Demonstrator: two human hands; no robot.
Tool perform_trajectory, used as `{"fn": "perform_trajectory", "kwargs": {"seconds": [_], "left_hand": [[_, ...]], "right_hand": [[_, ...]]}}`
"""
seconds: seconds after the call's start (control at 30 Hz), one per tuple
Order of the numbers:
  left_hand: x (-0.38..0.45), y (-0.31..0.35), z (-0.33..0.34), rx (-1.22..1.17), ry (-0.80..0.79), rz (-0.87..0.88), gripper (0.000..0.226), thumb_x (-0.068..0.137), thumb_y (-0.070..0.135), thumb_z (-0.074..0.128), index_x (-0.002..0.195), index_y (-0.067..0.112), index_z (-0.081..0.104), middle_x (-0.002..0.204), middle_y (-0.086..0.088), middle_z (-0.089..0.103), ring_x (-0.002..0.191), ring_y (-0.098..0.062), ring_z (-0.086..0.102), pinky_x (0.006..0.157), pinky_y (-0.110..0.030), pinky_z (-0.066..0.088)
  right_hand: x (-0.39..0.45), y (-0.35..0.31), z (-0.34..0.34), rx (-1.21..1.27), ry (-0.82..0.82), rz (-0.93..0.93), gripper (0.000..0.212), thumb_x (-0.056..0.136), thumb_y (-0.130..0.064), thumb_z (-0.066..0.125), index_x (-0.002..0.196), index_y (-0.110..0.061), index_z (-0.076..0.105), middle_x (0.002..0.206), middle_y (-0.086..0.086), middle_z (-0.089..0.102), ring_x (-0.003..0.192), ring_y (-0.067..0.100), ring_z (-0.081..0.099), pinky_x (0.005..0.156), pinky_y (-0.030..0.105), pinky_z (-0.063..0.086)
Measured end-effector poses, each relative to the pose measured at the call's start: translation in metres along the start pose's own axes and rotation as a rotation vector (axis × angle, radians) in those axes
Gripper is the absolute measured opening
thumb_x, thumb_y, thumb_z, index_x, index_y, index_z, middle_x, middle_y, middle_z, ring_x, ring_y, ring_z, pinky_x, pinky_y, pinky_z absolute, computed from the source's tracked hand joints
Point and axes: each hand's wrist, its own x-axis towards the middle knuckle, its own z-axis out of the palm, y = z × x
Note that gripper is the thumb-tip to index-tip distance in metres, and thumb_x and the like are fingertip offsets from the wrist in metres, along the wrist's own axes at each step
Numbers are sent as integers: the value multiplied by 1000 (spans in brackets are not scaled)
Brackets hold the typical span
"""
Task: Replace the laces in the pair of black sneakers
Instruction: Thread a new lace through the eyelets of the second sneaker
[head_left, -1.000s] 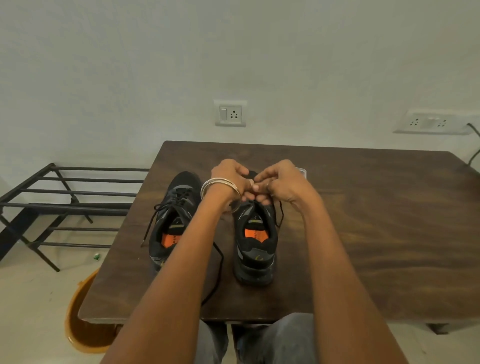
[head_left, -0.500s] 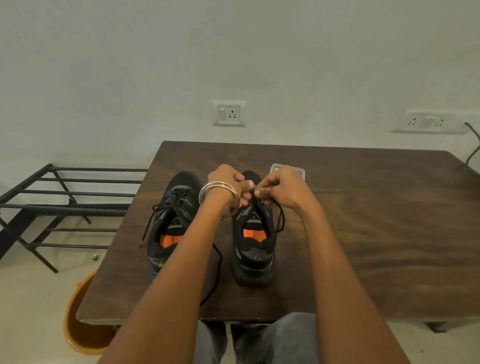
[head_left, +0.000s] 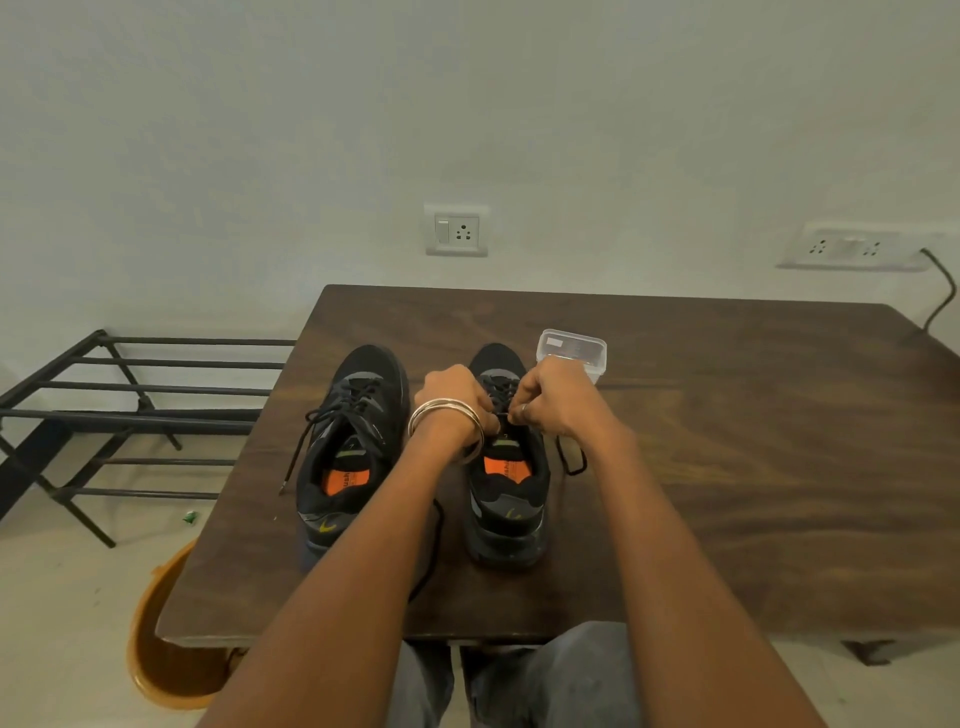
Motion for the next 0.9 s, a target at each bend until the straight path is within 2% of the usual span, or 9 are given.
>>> {"fn": "perform_trajectory", "kwargs": {"seconds": [0.1,0.17,0.37,0.47,0.57,0.73,0.9], "left_hand": [[4,-4,-1,-37,-4,-3,24,75,22,80,99,19,76,106,-4,70,94,-21,65,86,-35,55],[6,-7,0,-77,-15,-5,23,75,20,81,97,19,76,105,-3,71,94,-20,65,88,-36,55],[9,-11,0,-170,-29,-55,20,71,17,83,90,16,78,96,-6,73,92,-22,67,88,-39,56],[11,-12,1,-235,-47,-88,16,67,13,86,81,15,78,87,-8,73,85,-26,70,81,-40,58],[13,-14,1,-263,-69,-86,17,65,12,87,79,14,77,83,-6,73,81,-24,71,80,-39,59],[14,-17,0,-269,-95,-45,6,78,13,79,75,15,74,84,-10,73,77,-26,72,79,-40,59],[15,-19,1,-323,-82,-70,10,82,9,74,73,11,72,82,-13,73,73,-28,73,72,-41,61]], "right_hand": [[3,-3,7,-42,8,-5,2,79,-8,78,80,-8,77,89,8,73,85,19,68,80,34,59],[5,-5,8,-54,11,5,6,77,-9,80,78,-7,75,88,8,73,85,20,68,81,37,59],[6,-10,15,-101,7,-21,10,76,-14,80,76,-6,74,85,9,72,84,21,66,78,37,58],[5,-1,16,3,35,-29,1,80,-10,75,80,-9,76,88,8,73,87,18,66,76,29,55],[4,0,16,32,19,-33,5,83,-8,73,84,-11,77,91,7,73,89,16,65,77,26,53],[5,-1,15,17,-34,-50,4,78,-10,80,80,-10,77,88,7,72,86,18,67,79,30,56],[5,0,17,28,-42,-66,11,78,-16,82,74,-17,72,85,4,72,83,16,65,77,29,55]]}}
